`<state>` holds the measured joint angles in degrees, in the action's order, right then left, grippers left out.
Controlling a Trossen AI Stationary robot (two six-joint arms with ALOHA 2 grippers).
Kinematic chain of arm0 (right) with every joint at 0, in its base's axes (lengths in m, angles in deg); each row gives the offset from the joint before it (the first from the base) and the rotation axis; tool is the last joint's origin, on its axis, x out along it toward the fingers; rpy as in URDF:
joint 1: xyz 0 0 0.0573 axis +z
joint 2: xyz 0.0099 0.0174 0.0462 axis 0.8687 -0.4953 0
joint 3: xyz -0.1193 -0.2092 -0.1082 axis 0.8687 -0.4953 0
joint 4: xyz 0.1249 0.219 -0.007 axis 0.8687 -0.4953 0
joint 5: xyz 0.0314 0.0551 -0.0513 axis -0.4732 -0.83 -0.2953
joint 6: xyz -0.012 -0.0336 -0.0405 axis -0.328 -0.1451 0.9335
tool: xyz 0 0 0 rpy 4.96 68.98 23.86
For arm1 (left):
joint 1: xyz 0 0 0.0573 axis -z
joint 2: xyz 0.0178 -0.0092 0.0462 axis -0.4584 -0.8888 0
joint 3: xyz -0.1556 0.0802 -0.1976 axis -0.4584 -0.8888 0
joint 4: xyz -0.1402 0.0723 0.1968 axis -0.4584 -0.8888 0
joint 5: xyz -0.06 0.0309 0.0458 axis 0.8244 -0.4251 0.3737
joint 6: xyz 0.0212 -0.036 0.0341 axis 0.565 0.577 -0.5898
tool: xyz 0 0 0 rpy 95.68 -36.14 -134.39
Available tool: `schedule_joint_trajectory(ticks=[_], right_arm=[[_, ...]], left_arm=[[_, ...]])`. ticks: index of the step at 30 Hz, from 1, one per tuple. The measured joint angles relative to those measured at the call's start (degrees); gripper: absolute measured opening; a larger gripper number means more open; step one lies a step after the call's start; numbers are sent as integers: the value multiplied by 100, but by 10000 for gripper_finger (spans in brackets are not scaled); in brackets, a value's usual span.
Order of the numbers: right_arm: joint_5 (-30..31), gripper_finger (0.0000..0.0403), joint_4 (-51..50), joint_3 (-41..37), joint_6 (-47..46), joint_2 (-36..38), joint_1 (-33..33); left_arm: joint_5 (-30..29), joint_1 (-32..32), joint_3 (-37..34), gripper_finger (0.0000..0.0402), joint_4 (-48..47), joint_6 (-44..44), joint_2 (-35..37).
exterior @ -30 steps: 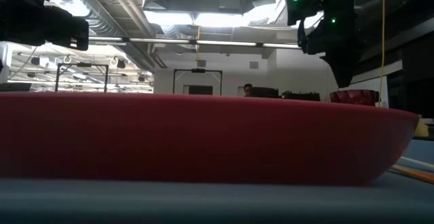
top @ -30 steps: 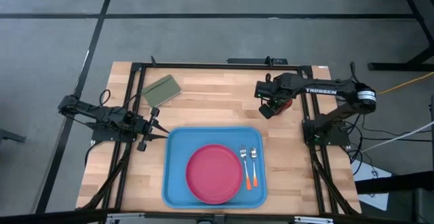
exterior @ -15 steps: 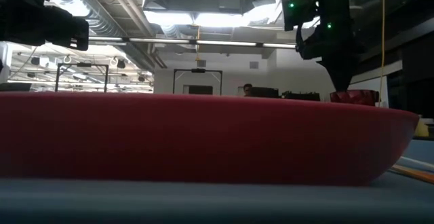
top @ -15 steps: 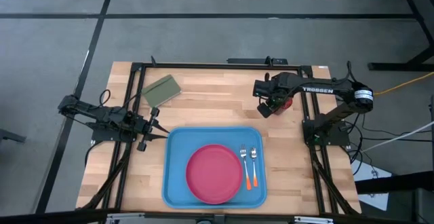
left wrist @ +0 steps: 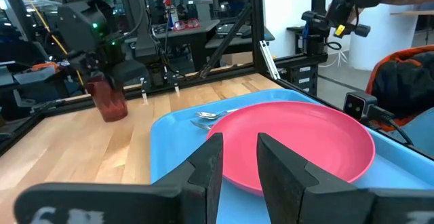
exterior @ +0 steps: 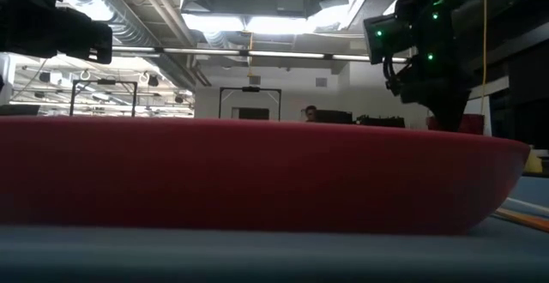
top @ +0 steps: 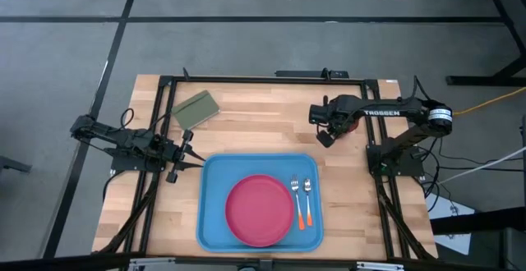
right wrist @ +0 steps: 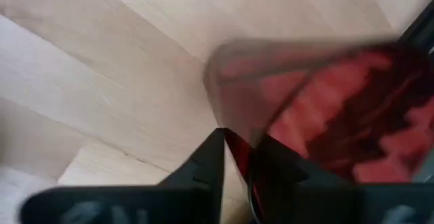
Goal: Pick and place plate/cup/fork/spoon on tray
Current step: Put the red glass on the blue serving tray to the top left of the red plate
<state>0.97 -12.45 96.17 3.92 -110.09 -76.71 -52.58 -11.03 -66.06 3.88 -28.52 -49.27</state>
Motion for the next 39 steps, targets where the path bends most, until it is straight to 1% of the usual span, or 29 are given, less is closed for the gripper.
schedule_joint_trajectory(ticks=[3, 4, 7, 9, 12, 14, 17, 20, 21, 24, 26, 29, 33, 36, 39], right_arm=[[-1, 21, 6, 19, 213, -1, 0], [21, 15, -5, 55, 317, -2, 0], [11, 10, 1, 279, 478, -2, 0], [-12, 9, -36, 563, 594, -2, 7], [-266, 9, 11, 1117, 615, 0, 51], [-501, 9, 284, 1500, 680, 0, 170], [-1198, 9, 1053, 1999, 942, 2, 456], [-1984, 9, 2443, 2300, 1200, 2, 827], [-2164, 9, 2925, 2364, 1243, 2, 970], [-2429, 9, 4223, 2440, 1389, -27, 1430], [-2488, 9, 4707, 2480, 1508, -111, 1726], [-2497, 9, 5035, 2598, 1613, -426, 2158], [-2531, 9, 5061, 2954, 1808, -1152, 2581], [-2721, 9, 4865, 3378, 2155, -1732, 2741], [-2696, 9, 4368, 3889, 2480, -2250, 2771]], left_arm=[[0, 0, 0, 83, 0, 2, 0], [2, 0, 0, 83, 0, 0, 0], [0, 0, 0, 83, 0, 0, 1], [0, 0, 0, 83, 0, 0, 0], [0, 0, 0, 83, 0, -1, 2], [1, 0, 0, 83, 0, 1, 1], [0, 2, 0, 83, 0, 2, 1], [0, 0, 0, 83, 0, -1, 0], [0, 0, 0, 83, 0, 1, 2], [0, 0, 0, 83, 0, 2, 0], [0, 2, 0, 83, 0, 0, 2], [0, 0, 0, 83, 0, 1, 1], [2, 1, 0, 83, 0, -1, 0], [-15, 2, 0, 83, 0, -1, 0], [-15, 0, 0, 83, 0, 1, 0]])
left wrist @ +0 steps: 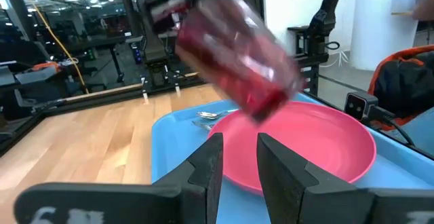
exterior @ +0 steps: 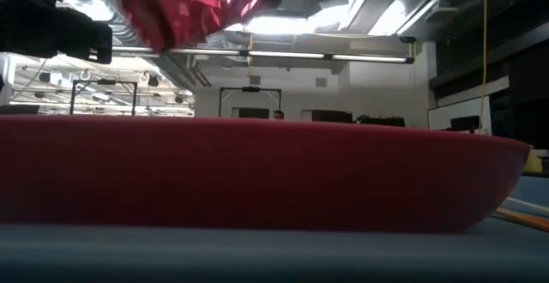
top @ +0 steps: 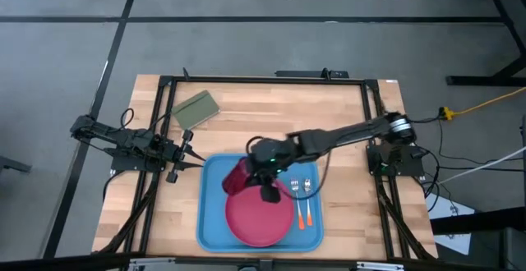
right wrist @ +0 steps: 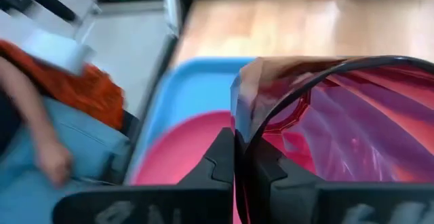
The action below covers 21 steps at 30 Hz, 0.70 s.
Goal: Pick and place plate/cup/fork/spoon on tray
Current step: Put the red glass on the blue serving tray to the top left of the red plate
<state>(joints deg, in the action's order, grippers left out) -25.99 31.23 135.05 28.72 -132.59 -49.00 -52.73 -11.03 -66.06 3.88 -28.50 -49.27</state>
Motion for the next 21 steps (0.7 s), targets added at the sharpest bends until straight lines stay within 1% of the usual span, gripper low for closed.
schedule_joint_trajectory(ticks=[3, 7, 12, 15, 19, 21], right_arm=[[173, 9, -465, 496, 255, -483, -20], [205, 9, -987, 1110, 731, -1030, -104], [215, 9, -1348, 1688, 1641, -1563, -190], [304, 9, -1465, 1870, 2137, -1811, -254], [877, 9, -1734, 1923, 2893, -2042, -336], [955, 9, -1738, 1933, 3249, -2086, -389]], left_arm=[[0, 0, 0, 83, 0, 0, 0], [-2, 2, 0, 83, 0, -1, 1], [-2, 0, 0, 83, 0, -2, 0], [-2, 0, 0, 83, 0, 0, 0], [-2, 0, 0, 83, 0, 0, 0], [-2, 0, 0, 83, 0, -2, 1]])
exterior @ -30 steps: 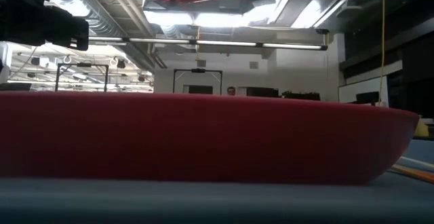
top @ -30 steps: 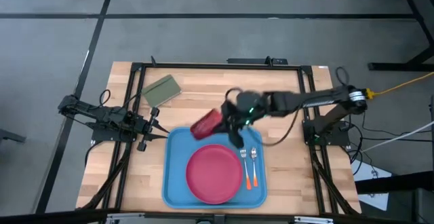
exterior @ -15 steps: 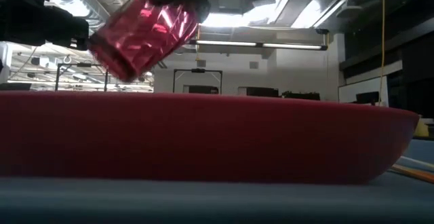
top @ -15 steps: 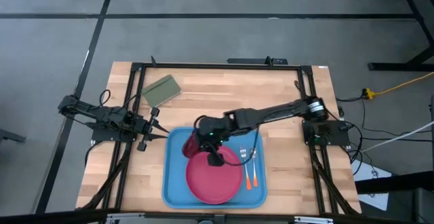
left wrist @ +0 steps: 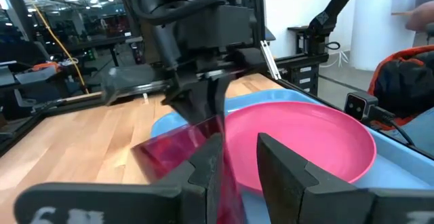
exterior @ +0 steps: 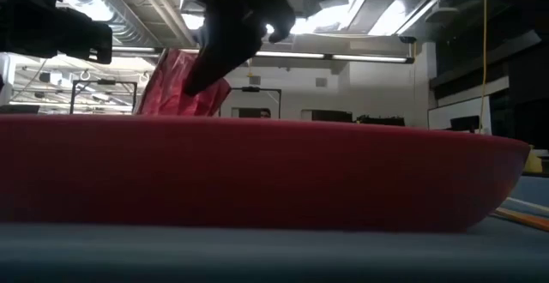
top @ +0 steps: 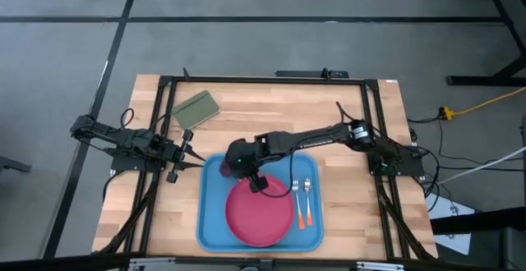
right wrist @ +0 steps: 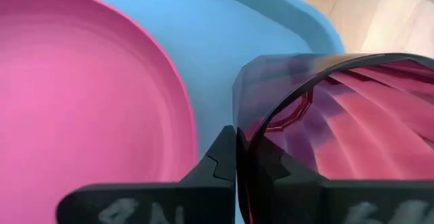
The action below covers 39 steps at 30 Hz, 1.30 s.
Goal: Pick and place plate/cup/fork/spoon on tray
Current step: Put the red glass on the blue serving tray to the top left of the red plate
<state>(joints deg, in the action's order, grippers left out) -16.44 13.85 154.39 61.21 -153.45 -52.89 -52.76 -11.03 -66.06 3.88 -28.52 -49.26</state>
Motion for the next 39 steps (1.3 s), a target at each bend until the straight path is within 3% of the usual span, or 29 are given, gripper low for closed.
schedule_joint_trajectory(ticks=[11, 14, 22, 39], right_arm=[[-44, 9, -618, 9, 89, -24, -142], [-48, 12, -574, 9, -47, -39, -138], [-46, 73, -584, 9, -354, -44, -29], [-46, 81, 15, 9, -319, -44, 115]], left_arm=[[0, 0, 0, 83, 0, 2, 1], [0, 1, 0, 83, 0, 0, -1], [0, 0, 1, 83, 0, 0, -1], [0, 1, 0, 83, 0, 0, -1]])
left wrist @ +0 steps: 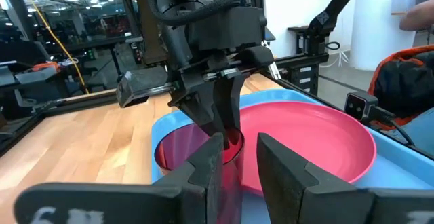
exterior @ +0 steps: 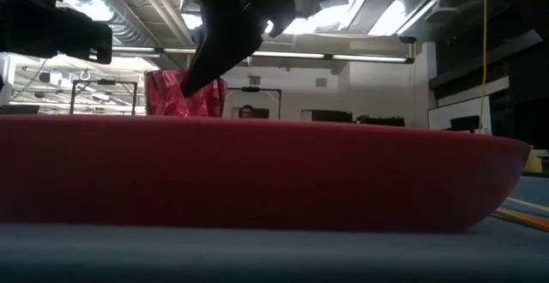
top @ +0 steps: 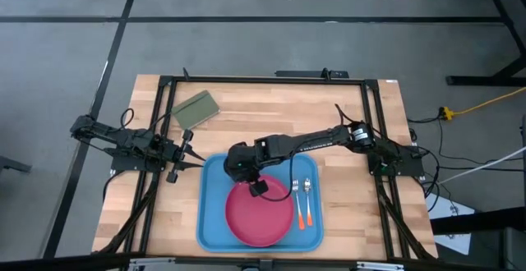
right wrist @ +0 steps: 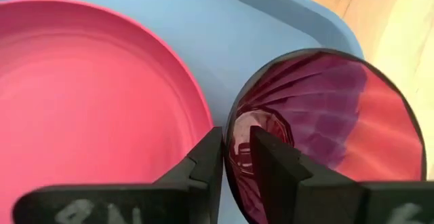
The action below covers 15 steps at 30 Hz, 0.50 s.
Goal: Pick and place plate/cup/fork/spoon on tray
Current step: Put the red glass on the blue serving tray to the top left of the red plate, then return to Home Position
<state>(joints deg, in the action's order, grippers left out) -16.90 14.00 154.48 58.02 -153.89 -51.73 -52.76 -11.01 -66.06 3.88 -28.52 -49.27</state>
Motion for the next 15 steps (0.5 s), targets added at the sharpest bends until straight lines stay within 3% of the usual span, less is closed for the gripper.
schedule_joint_trajectory(ticks=[15], right_arm=[[94, 81, 90, 380, 120, -9, 179]], left_arm=[[0, -2, 0, 83, 0, 2, 2]])
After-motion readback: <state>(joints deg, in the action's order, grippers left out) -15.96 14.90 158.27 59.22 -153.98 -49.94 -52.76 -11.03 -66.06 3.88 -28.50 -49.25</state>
